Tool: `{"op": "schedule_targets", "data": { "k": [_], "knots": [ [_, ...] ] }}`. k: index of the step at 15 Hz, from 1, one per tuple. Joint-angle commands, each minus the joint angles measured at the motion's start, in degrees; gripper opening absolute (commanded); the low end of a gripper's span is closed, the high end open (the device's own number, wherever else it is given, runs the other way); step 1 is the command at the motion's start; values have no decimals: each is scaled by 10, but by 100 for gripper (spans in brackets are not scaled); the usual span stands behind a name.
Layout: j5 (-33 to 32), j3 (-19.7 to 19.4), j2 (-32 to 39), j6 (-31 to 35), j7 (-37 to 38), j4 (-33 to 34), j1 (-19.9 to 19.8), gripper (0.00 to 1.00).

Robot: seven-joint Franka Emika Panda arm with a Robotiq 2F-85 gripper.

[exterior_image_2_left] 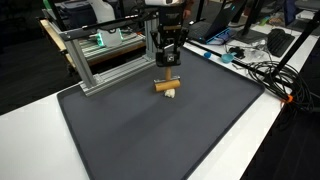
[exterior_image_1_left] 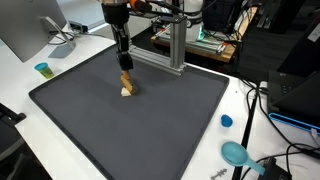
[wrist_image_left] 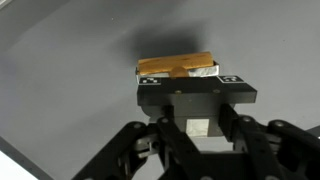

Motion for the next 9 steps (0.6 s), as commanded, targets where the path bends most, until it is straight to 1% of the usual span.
{"op": "schedule_targets", "data": {
  "k": [1, 5, 9],
  "knots": [
    [16, -6, 10, 12, -1, 13, 12, 21],
    [15, -9, 20, 13, 11, 31, 16, 21],
    [-3, -16, 54, 12, 40, 55, 24, 21]
  ]
}}
